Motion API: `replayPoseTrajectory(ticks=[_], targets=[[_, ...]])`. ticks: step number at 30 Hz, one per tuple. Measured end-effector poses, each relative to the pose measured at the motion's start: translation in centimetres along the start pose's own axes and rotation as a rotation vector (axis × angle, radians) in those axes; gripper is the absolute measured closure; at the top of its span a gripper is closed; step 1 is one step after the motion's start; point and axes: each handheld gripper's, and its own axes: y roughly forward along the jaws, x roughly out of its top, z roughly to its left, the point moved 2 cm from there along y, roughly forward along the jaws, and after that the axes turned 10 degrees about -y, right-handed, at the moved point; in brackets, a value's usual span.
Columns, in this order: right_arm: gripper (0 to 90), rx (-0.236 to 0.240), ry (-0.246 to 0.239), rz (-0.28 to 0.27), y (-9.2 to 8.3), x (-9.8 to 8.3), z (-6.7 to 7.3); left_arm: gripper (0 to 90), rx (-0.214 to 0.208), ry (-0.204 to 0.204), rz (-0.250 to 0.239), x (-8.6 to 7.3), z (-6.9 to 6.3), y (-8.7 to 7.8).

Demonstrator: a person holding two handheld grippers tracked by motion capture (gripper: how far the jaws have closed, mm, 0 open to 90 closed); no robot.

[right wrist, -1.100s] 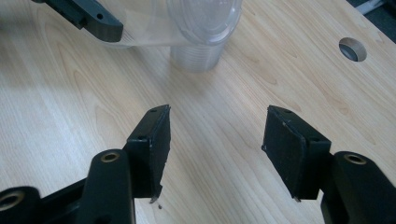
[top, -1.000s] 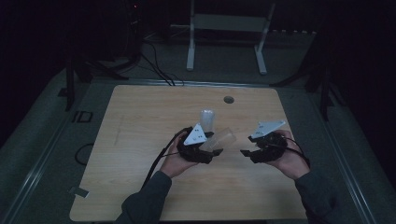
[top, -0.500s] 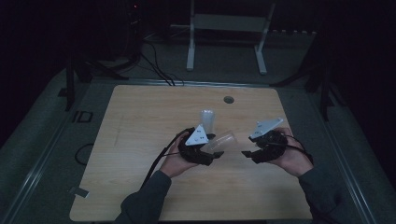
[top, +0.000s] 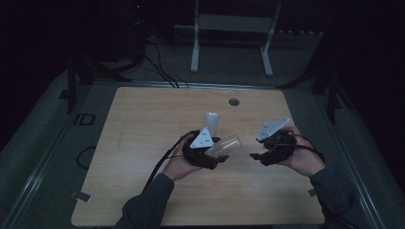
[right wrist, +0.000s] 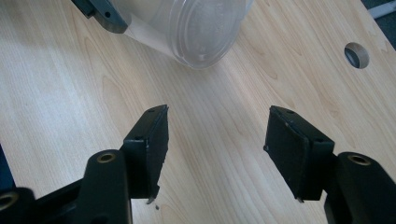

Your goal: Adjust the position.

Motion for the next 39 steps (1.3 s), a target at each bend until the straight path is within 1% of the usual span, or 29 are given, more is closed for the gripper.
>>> replayPoseTrajectory(ticks=[6,11,18,26,30,39], targets=[[39.3,0.004,-0.022,0.013,-0.1,0.2,0.0,32.2,-0.01,-0.003,0.007,0.0,-0.1,0.1],[39.3,0.013,-0.04,0.024,0.1,0.4,0.2,32.2,-0.016,0.004,0.014,0.1,-0.2,0.2],[39.1,0.023,-0.063,0.035,-0.1,0.6,0.2,32.2,-0.022,0.012,0.028,0.2,-0.3,0.3],[36.8,0.029,-0.094,0.061,-0.2,1.0,0.3,32.2,-0.027,0.032,0.043,0.2,-0.5,0.5],[35.6,0.04,-0.11,0.074,0.0,1.2,0.4,32.2,-0.028,0.036,0.052,0.2,-0.5,0.5],[34.4,0.065,-0.148,0.109,0.2,1.7,0.7,32.2,-0.031,0.062,0.08,0.1,-0.7,0.7]])
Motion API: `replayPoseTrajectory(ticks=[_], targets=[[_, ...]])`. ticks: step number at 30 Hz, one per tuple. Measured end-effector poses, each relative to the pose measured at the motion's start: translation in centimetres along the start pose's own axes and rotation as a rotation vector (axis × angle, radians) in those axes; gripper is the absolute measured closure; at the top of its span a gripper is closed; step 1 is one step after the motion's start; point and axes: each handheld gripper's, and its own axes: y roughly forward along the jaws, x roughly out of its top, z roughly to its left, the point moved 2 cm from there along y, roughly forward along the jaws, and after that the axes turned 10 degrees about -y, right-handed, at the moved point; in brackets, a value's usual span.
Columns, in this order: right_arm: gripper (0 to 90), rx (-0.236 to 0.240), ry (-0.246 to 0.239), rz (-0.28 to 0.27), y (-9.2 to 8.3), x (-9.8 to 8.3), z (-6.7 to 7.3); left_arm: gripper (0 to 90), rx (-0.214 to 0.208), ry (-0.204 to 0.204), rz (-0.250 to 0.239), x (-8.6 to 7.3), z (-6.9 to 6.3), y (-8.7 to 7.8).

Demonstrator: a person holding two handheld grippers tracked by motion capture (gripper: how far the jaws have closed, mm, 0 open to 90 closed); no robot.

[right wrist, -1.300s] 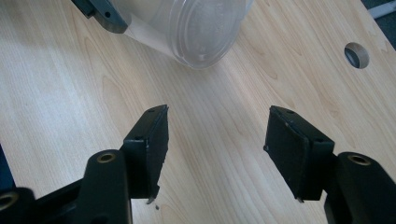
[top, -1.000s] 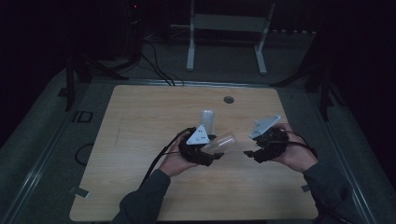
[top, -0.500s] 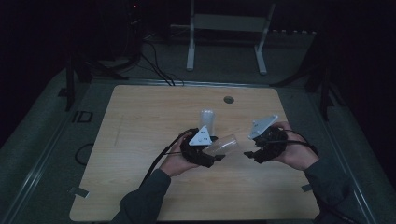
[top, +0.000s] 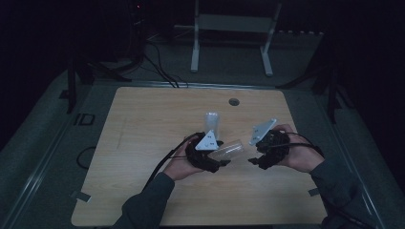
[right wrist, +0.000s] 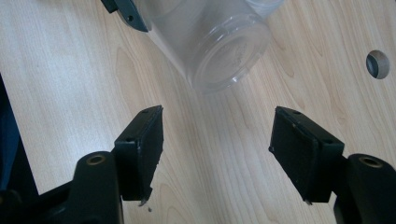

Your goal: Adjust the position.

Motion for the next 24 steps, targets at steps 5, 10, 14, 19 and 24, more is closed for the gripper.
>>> replayPoseTrajectory(ticks=[5,10,14,19,24], targets=[[34.4,0.008,-0.016,0.014,-0.06,0.2,-0.02,32.1,0.001,0.013,0.019,0.14,-0.13,0.1],[34.0,0.013,-0.035,0.032,-0.09,0.28,0.0,32.1,-0.001,0.023,0.039,0.19,-0.22,0.27],[34.0,0.019,-0.052,0.047,-0.02,0.31,0.04,32.1,0.009,0.043,0.063,0.22,-0.23,0.38],[34.1,0.024,-0.073,0.068,0.01,0.42,0.13,32.1,0.004,0.052,0.077,0.29,-0.22,0.33],[34.1,0.031,-0.083,0.083,0.08,0.59,0.23,32.1,0.002,0.068,0.099,0.22,-0.29,0.35]])
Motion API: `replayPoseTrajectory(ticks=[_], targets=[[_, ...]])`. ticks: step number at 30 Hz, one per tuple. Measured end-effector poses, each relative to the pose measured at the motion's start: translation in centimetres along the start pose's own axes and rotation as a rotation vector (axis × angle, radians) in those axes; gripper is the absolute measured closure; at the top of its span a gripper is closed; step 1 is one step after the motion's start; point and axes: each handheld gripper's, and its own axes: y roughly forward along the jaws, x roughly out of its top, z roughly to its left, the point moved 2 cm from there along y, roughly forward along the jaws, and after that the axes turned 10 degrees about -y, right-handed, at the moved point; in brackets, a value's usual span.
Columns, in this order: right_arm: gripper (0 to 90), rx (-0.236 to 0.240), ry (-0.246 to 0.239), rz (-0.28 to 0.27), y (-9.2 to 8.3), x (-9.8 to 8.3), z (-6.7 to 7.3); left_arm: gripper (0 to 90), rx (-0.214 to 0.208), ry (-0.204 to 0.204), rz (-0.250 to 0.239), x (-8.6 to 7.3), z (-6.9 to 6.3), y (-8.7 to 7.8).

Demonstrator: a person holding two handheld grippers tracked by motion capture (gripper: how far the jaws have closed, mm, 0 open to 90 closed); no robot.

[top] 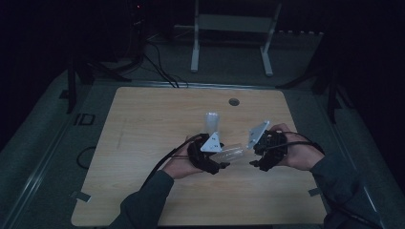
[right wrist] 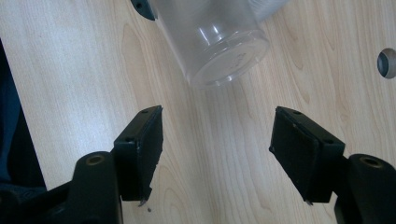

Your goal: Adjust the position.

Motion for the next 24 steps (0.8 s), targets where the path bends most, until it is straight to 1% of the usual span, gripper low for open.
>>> replayPoseTrajectory(ticks=[10,17,22,24], targets=[[34.3,0.031,-0.017,0.032,0.4,0.4,0.2,32.2,0.007,0.025,0.031,0.0,-0.3,0.2],[34.3,0.053,-0.022,0.047,0.8,0.7,0.3,32.2,0.012,0.034,0.029,0.1,-0.5,0.2],[34.2,0.063,-0.024,0.052,1.0,0.9,0.3,32.2,0.017,0.052,0.034,0.2,-0.8,0.2],[34.2,0.067,-0.034,0.055,1.1,1.1,0.3,32.2,0.017,0.061,0.038,0.3,-0.9,0.2]])
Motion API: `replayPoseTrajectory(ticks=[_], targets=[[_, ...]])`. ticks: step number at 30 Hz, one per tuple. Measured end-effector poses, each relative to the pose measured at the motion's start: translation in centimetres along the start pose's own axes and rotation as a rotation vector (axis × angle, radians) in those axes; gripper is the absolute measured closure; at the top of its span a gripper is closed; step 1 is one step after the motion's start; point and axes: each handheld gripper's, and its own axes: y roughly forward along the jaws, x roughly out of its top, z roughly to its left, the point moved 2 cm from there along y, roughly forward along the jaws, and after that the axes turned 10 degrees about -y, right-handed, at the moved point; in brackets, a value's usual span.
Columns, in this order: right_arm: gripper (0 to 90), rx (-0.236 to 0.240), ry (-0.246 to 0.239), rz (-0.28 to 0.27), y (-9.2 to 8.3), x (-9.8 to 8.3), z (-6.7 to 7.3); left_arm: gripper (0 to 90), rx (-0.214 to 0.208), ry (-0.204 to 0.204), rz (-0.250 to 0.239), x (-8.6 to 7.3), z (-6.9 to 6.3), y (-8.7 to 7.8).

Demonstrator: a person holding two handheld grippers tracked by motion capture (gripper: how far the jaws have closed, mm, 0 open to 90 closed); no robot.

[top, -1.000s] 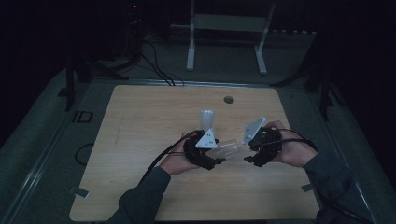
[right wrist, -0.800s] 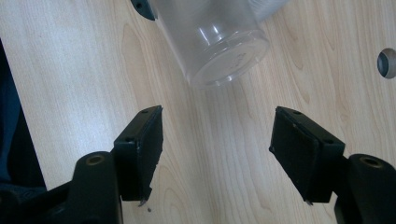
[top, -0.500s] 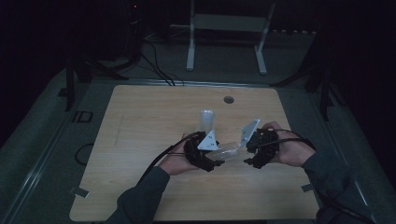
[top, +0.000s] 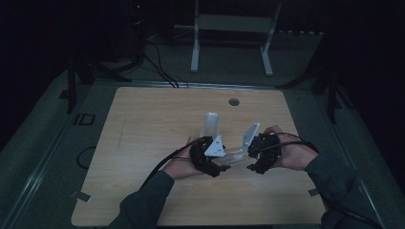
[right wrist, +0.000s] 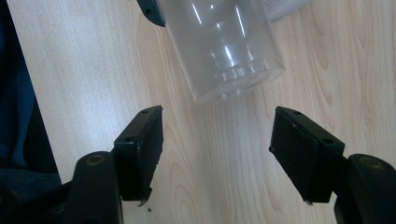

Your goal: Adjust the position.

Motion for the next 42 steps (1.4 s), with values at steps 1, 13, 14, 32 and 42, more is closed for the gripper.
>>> replayPoseTrajectory(ticks=[1,13,14,32,42], targets=[[34.2,0.002,-0.002,0.001,0.1,0.1,0.0,32.2,-0.001,0.007,0.003,0.0,-0.1,0.0],[33.3,0.032,-0.011,0.018,0.6,0.6,0.1,32.2,-0.008,0.053,0.026,0.3,-1.0,0.3],[33.3,0.033,-0.014,0.017,0.6,0.6,0.1,32.2,-0.008,0.054,0.026,0.3,-1.0,0.3],[31.5,0.069,-0.044,0.025,1.6,1.3,0.5,32.2,-0.014,0.094,0.009,0.5,-1.8,0.1],[34.2,0.076,-0.054,0.002,1.8,1.3,0.6,32.3,-0.024,0.094,-0.018,0.8,-2.1,-0.1]])
